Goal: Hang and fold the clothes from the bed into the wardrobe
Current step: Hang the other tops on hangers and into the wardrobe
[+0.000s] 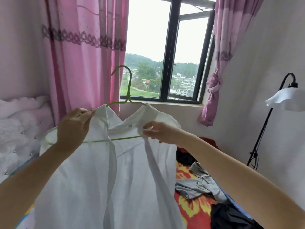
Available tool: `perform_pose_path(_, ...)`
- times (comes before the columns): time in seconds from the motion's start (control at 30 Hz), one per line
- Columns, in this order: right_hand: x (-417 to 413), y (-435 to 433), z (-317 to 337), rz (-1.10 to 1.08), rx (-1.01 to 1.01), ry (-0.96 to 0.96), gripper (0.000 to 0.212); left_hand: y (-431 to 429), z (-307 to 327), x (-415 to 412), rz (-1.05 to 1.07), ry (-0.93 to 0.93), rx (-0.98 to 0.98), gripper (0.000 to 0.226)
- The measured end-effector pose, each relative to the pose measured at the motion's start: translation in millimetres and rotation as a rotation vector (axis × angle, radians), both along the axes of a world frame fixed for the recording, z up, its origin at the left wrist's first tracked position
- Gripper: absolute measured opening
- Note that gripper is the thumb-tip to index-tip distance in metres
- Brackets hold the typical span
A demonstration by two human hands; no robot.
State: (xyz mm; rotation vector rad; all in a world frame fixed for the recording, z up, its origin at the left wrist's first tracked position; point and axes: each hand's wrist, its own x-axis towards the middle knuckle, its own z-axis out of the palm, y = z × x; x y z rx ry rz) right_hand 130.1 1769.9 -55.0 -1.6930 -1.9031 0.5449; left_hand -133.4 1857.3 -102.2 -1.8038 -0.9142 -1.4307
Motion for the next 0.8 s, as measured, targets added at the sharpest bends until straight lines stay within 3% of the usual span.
perform_pose_path(0.03,2,-1,1,0.004,-0.015,0.031,0.032,-2,3,-3,-0.013,-0.025,0.016,0.026)
perform_pose_path(0.1,16,4,10,-0.143,0.250,0.098,0.031,-5,9,-8,-0.031,-0.055,0.053,0.022)
perform_pose_path(0.2,39,13,35,-0.320,0.728,-0.129,0.021,-6,14,-14,-0.060,-0.105,0.107,0.020)
perform_pose_path(0.27,47,22,49,-0.179,0.582,-0.330,0.042,-8,17,-15,-0.090,-0.140,0.105,0.020)
perform_pose_path(0.33,49,30,60,-0.027,0.356,-0.407,0.038,-13,22,-13,-0.123,-0.175,0.051,0.022)
perform_pose_path(0.4,47,34,66,0.053,0.273,-0.331,0.032,-17,26,-12,-0.167,-0.239,-0.043,0.027)
perform_pose_path(0.57,46,44,66,-0.051,0.380,-0.154,0.044,-19,40,-19,-0.290,-0.479,-0.172,0.031)
perform_pose_path(0.7,57,51,57,-0.190,0.451,-0.108,0.048,-38,38,-13,-0.198,-0.242,0.068,0.019)
perform_pose_path(0.8,60,46,58,-0.204,0.492,-0.078,0.047,-46,28,-5,-0.138,0.004,-0.007,0.011)
